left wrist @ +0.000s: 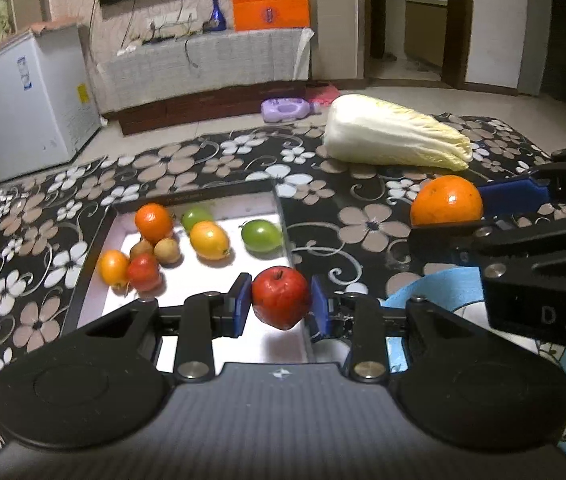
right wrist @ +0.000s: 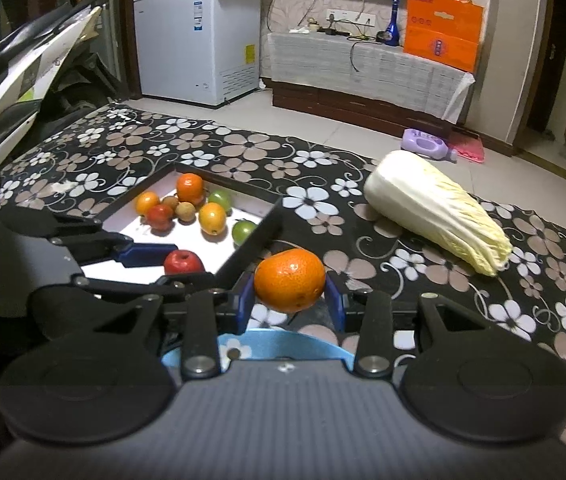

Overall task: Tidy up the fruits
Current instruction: 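Carry the orange and the apple toward the blue plate with both grippers, then lower the orange onto the blue plate and open the right gripper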

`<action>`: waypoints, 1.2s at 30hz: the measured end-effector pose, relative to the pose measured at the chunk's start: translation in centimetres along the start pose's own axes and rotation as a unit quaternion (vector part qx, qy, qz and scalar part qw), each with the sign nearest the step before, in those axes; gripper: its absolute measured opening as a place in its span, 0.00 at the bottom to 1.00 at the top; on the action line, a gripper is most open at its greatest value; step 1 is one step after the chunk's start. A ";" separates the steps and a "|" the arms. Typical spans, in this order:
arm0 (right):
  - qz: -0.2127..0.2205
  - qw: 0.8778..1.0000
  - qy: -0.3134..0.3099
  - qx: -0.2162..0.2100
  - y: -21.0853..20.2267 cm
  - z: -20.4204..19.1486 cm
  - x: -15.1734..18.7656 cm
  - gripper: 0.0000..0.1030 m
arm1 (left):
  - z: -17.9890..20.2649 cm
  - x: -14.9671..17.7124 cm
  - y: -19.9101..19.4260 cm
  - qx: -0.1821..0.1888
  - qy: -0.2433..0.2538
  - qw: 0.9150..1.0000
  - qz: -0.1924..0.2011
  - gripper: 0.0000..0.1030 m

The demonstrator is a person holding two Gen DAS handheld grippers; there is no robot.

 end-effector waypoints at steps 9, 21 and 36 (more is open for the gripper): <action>-0.002 1.000 0.013 0.016 -1.0 2.2 1.2 0.40 | 2.4 0.3 -1.0 0.037 0.019 0.999 0.013 0.37; -0.056 0.998 -0.013 0.003 0.7 1.8 3.1 0.40 | 7.8 3.8 -1.8 0.104 0.083 0.991 -0.007 0.37; -0.097 0.995 -0.015 -0.018 2.9 1.5 4.9 0.40 | 9.6 5.7 -1.5 0.125 0.112 0.986 -0.018 0.37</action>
Point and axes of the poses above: each gripper's, at about its wrist camera, not at the fingertips, and y roughly the way its jaws point, z to its right, x to its underside, the point moved 3 cm from there along y, roughly the way its jaws point, and after that the axes turned 10 degrees about -z, right-handed, at the moved point
